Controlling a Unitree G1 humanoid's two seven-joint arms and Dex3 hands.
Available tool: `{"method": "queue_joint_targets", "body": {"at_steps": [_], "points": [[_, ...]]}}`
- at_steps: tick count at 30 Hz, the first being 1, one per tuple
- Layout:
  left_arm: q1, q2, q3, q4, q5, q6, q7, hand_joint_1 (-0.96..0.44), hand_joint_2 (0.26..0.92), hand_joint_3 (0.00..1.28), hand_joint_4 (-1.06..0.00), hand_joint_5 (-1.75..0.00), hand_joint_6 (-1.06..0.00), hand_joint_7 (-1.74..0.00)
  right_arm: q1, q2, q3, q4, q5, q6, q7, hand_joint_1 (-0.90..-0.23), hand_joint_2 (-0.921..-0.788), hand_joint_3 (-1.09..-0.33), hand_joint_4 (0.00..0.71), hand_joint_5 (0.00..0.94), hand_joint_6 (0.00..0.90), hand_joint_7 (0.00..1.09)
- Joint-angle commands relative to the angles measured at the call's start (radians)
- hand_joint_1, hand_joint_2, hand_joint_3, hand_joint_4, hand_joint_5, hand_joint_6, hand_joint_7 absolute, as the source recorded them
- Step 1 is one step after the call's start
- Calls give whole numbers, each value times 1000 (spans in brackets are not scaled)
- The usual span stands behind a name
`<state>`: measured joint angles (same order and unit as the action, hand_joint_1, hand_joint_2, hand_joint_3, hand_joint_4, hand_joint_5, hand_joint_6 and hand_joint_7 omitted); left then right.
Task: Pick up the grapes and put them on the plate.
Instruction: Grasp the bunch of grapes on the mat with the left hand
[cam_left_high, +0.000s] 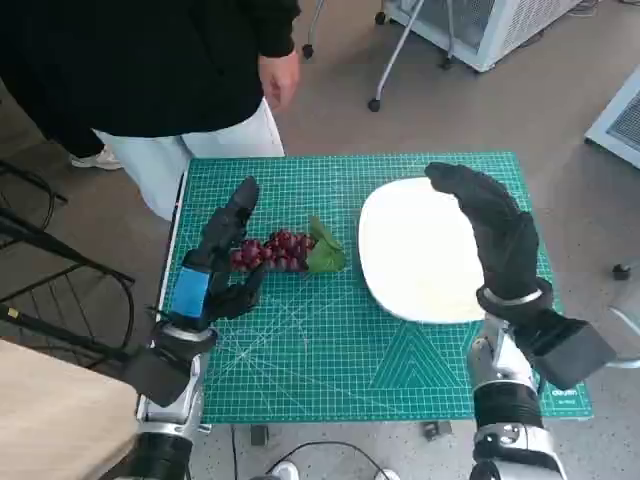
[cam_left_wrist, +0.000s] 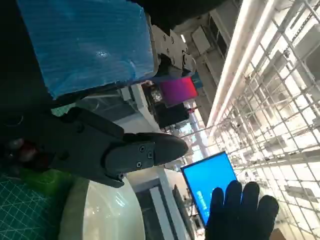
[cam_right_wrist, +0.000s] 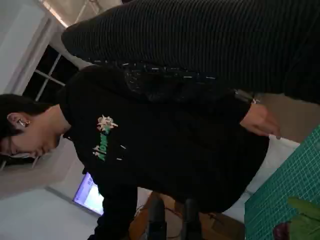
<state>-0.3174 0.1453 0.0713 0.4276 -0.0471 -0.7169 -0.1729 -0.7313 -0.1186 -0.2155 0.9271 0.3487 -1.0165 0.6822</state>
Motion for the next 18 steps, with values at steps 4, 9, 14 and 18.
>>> {"method": "queue_joint_targets", "body": {"at_steps": [4, 9, 14, 18], "points": [[-6, 1, 2, -6, -1, -2, 3, -564, 921, 440, -215, -1, -292, -11, -2, -3, 1, 14, -2, 1, 12, -592, -921, -651, 215, 2, 1, 357], [-2, 0, 1, -12, 2, 1, 5, -564, 921, 439, -215, -1, -293, -11, -2, -4, 2, 14, -2, 1, 14, -592, -921, -651, 215, 2, 2, 357], [0, 0, 1, -13, 2, 0, 6, -565, 921, 439, -215, -1, -293, -10, -2, -5, 1, 16, 1, 2, 19, -593, -921, -650, 215, 1, 2, 357], [1, -1, 1, -14, 5, -2, 7, -565, 921, 438, -215, -1, -293, -10, -2, -5, 1, 15, 2, 2, 21, -593, -921, -649, 216, 2, 3, 358]]}}
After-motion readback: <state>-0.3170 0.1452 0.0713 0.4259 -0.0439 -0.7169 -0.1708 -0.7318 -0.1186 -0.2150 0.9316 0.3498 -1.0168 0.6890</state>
